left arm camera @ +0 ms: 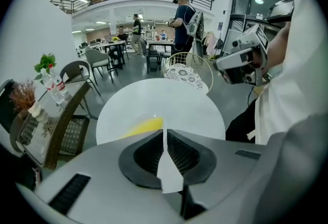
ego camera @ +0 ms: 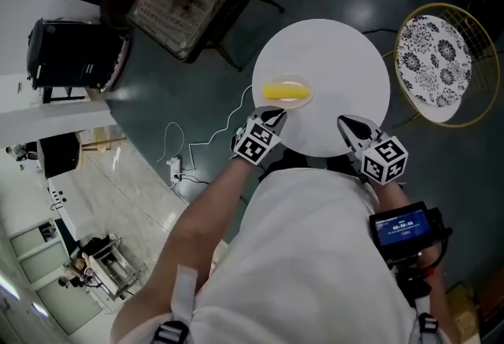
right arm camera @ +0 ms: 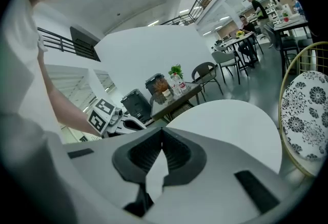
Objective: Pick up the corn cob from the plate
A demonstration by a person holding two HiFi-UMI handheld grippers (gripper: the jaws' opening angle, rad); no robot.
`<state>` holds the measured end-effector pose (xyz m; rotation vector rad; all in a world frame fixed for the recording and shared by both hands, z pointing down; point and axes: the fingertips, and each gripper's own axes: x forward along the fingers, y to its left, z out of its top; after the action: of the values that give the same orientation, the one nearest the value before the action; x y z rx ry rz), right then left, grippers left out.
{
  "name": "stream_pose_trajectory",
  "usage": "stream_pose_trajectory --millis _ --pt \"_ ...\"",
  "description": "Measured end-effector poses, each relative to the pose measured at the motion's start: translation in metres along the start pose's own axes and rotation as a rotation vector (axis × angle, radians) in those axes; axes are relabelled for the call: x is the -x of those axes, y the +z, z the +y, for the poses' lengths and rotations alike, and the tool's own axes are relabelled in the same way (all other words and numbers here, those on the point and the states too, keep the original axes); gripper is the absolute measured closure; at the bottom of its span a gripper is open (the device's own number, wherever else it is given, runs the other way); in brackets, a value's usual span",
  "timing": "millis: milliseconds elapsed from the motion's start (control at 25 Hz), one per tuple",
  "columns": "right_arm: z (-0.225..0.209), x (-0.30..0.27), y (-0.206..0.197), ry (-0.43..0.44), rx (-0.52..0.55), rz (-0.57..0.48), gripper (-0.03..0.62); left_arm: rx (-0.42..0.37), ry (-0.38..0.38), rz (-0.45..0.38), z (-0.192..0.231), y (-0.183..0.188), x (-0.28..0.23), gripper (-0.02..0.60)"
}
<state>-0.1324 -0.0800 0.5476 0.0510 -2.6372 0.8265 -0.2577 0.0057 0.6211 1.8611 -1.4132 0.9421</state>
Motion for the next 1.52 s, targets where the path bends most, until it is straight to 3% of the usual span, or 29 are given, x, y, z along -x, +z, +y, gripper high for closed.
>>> stream_pose_trajectory --millis 200,480,560,720,1000,1160,1520 --pt "0.01 -0.015 0.003 -0.054 -0.038 -0.03 0.585 -0.078 -0.053 0.056 0.019 -0.014 -0.01 0.572" --pt "0.018 -0.028 -0.009 -0.141 -0.097 -0.048 0.585 -0.196 -0.06 0.094 0.056 -0.017 -0.026 0.571" --pt "0.016 -0.028 -0.013 -0.17 -0.113 -0.054 0.585 -0.248 -0.074 0.124 0.061 -0.019 -0.035 0.509" --pt "0.01 -0.028 -0.015 -0.225 -0.139 -0.068 0.585 -0.365 -0.099 0.187 0.066 -0.022 -0.049 0.453" --pt "0.024 -0.023 -0.011 -0.318 -0.176 -0.102 0.585 -0.593 -0.13 0.261 0.064 -0.033 -0.058 0.401" --pt "0.022 -0.015 -0.02 -0.359 -0.204 -0.107 0.585 -0.663 -0.126 0.319 0.067 -0.038 -0.071 0.357" --pt "0.011 0.002 -0.031 -0.425 -0.249 -0.121 0.585 -0.755 -0.125 0.377 0.073 -0.04 -0.091 0.354"
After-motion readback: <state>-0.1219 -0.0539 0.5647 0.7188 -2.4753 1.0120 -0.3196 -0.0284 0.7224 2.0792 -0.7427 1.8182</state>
